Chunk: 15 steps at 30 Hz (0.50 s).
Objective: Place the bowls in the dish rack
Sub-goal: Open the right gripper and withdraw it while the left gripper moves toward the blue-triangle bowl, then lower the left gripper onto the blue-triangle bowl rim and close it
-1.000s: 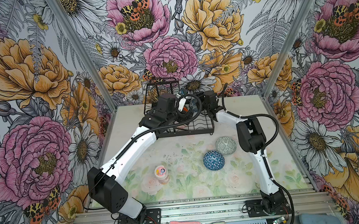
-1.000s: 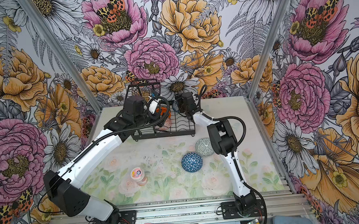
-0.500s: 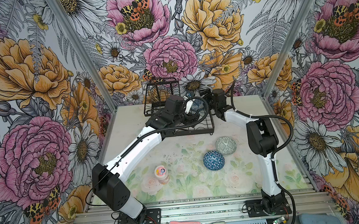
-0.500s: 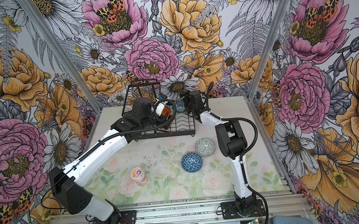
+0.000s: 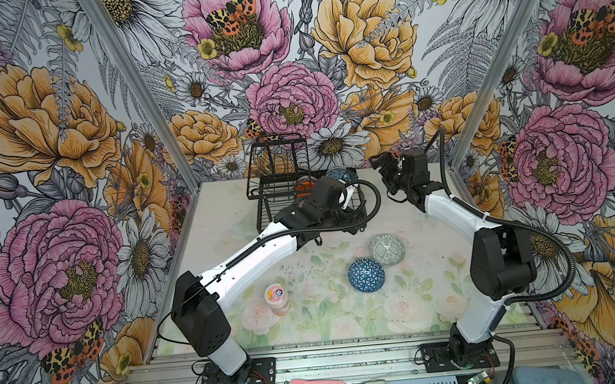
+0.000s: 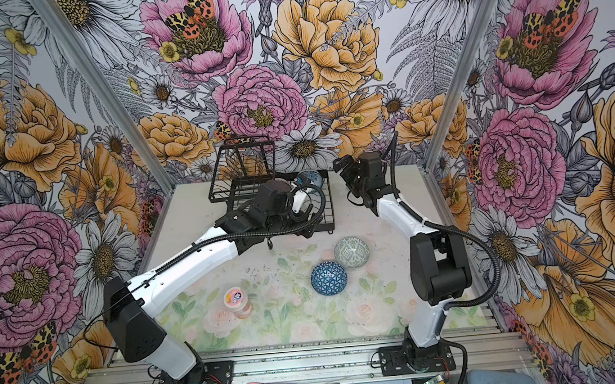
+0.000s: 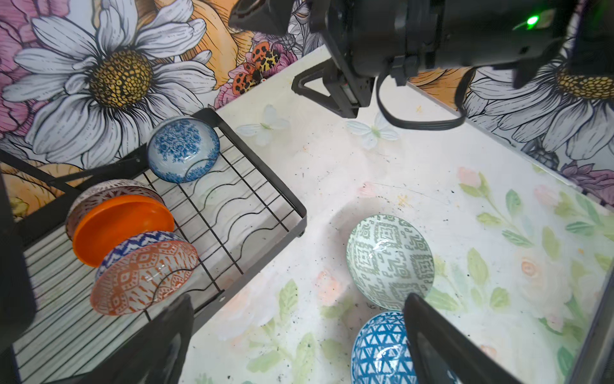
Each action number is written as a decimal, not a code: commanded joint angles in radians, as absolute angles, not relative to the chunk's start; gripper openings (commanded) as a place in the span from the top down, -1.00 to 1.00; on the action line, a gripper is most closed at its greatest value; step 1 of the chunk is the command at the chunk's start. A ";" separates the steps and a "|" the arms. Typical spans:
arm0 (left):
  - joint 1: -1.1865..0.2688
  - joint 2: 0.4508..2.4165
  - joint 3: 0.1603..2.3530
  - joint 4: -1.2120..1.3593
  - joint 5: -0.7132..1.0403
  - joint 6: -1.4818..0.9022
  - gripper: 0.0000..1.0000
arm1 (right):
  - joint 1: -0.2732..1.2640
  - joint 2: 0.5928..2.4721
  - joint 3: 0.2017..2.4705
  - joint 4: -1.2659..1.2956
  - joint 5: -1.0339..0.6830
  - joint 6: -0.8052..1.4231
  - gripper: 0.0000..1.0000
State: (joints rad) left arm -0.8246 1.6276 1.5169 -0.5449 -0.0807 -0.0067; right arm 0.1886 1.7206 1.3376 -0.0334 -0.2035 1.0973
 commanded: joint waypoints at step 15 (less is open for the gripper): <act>-0.950 1.677 1.329 -0.629 0.006 -0.535 -0.97 | 0.156 1.360 1.013 -0.255 -0.259 0.840 -0.99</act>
State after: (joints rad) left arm -0.9356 1.6577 1.3674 -0.5991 -0.0456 -0.4026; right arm 0.1619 1.4227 1.0462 -0.2276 -0.2485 0.8829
